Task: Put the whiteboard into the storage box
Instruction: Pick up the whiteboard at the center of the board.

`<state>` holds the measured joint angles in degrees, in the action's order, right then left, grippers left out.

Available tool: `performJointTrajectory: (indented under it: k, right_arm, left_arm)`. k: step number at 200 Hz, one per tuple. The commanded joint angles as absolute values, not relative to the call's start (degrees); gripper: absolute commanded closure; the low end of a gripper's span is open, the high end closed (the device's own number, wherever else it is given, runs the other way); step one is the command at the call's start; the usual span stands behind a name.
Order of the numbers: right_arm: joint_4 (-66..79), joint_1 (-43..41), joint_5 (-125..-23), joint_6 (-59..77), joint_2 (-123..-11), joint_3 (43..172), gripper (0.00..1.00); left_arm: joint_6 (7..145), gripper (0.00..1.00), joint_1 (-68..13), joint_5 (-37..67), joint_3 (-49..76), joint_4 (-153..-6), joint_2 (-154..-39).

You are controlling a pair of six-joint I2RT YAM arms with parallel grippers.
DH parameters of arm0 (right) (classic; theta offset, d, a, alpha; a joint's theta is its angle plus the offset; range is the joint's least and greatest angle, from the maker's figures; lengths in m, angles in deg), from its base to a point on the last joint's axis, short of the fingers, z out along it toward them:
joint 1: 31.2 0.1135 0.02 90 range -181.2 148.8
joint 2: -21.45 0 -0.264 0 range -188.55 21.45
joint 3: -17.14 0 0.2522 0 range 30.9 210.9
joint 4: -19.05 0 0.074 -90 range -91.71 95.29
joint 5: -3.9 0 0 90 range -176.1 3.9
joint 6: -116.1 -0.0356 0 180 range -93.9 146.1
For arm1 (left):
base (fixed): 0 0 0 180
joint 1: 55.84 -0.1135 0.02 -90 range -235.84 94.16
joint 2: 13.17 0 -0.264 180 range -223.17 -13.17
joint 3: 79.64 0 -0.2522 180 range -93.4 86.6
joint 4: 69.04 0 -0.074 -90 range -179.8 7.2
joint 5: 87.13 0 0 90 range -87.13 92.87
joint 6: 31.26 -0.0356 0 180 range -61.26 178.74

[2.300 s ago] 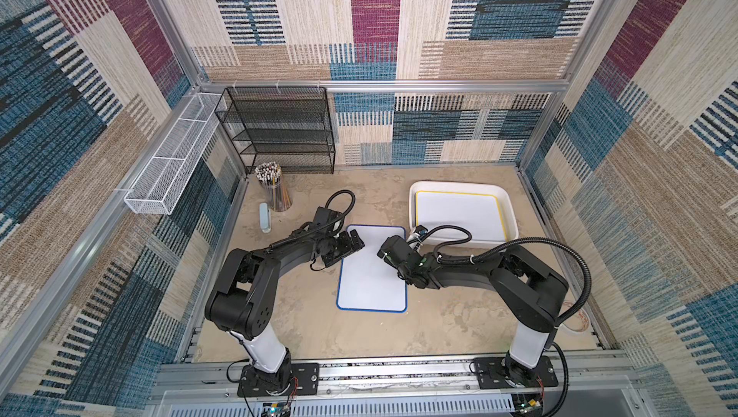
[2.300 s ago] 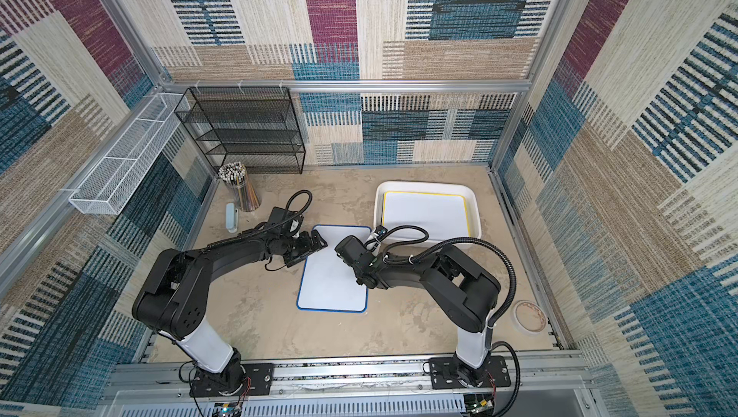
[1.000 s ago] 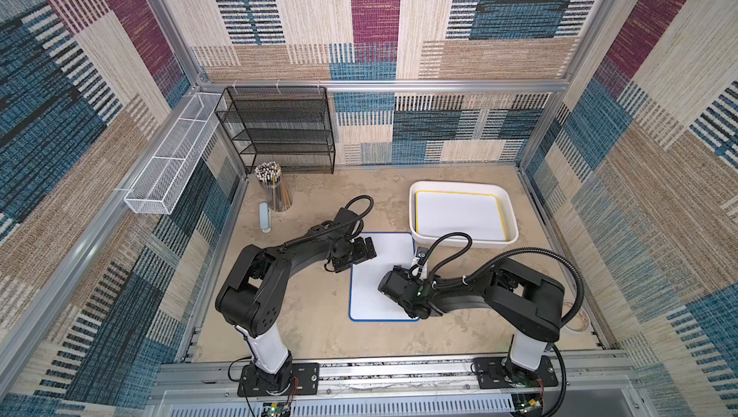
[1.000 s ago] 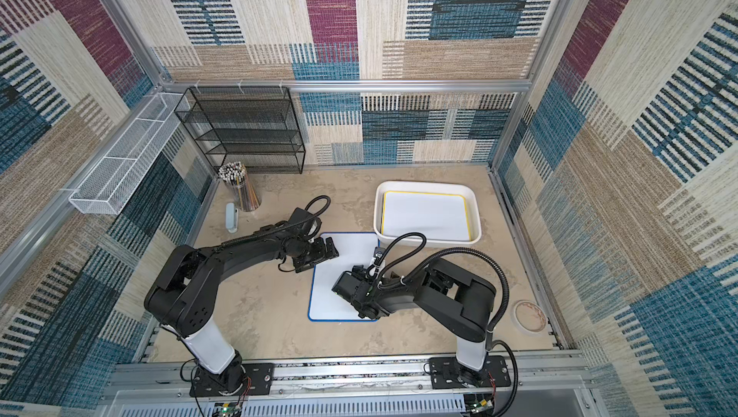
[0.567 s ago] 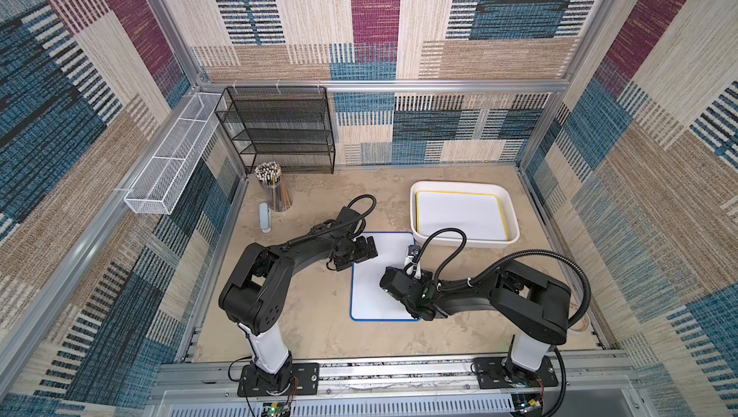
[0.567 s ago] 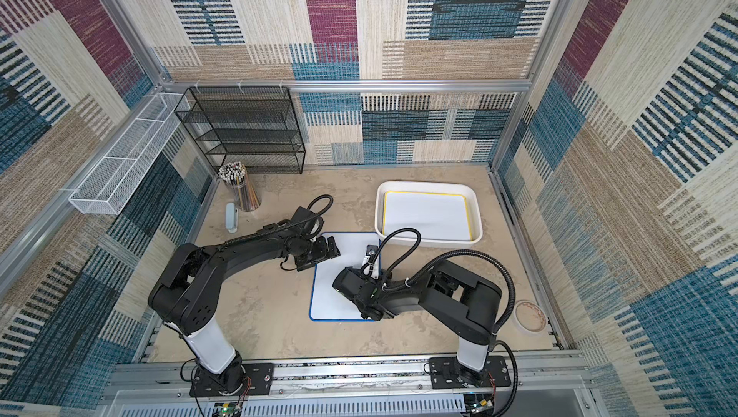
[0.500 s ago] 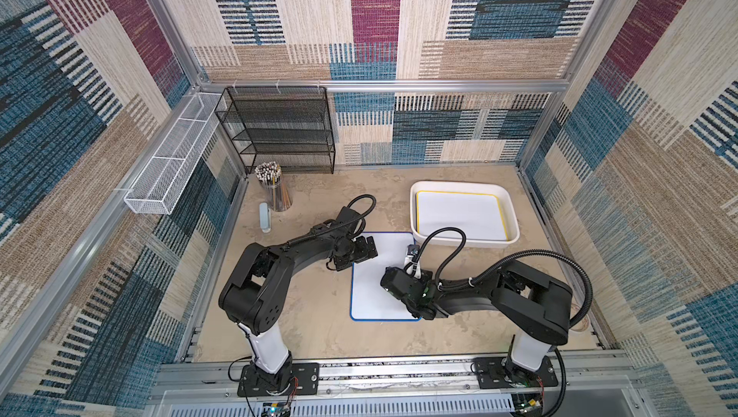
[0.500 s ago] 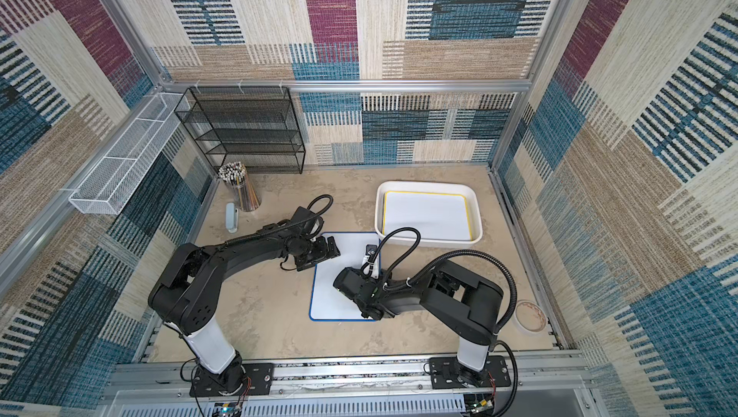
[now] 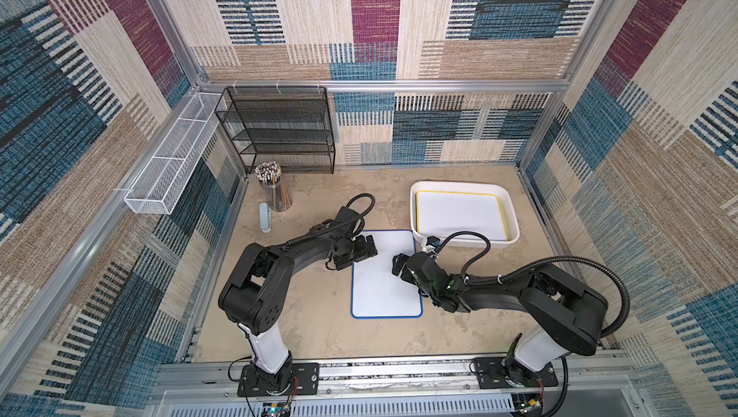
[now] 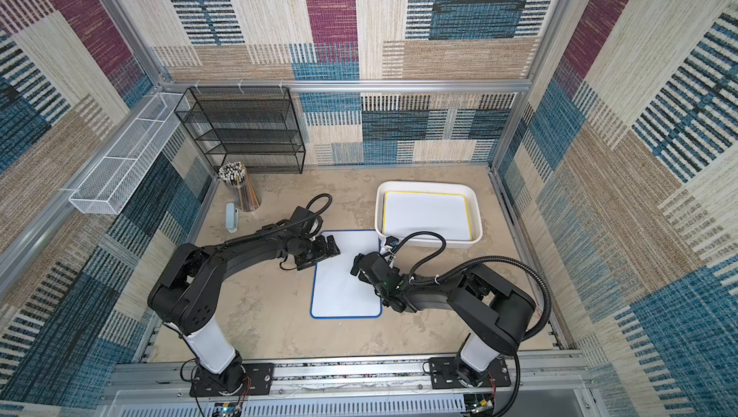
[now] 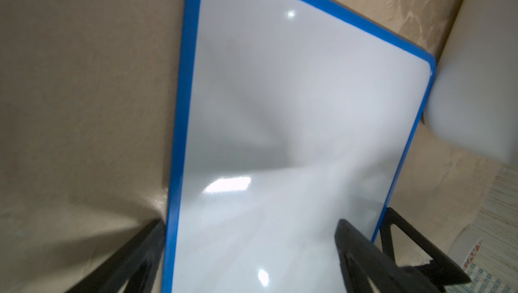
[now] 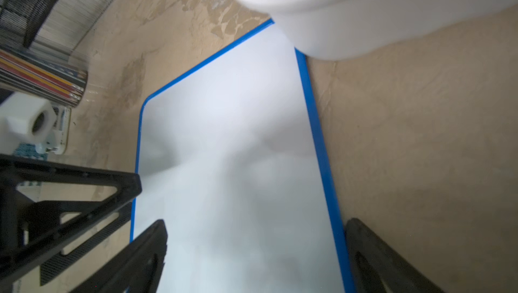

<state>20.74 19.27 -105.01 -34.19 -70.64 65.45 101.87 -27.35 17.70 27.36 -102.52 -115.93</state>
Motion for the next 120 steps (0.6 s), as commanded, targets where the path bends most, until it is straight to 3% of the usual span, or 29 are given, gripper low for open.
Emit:
performJointTrajectory:
  k: [1, 120]
  right_arm:
    - [32.4, 19.0, -74.9, -46.7, -71.2, 64.3, 0.0]
    - [35.0, 13.5, -74.1, -63.7, -64.4, 55.0, 0.0]
  left_arm:
    - [104.3, 0.03, -26.5, 29.3, 30.6, -106.5, -121.0]
    - [104.2, 0.03, -26.4, 29.2, 30.6, -106.5, -120.7]
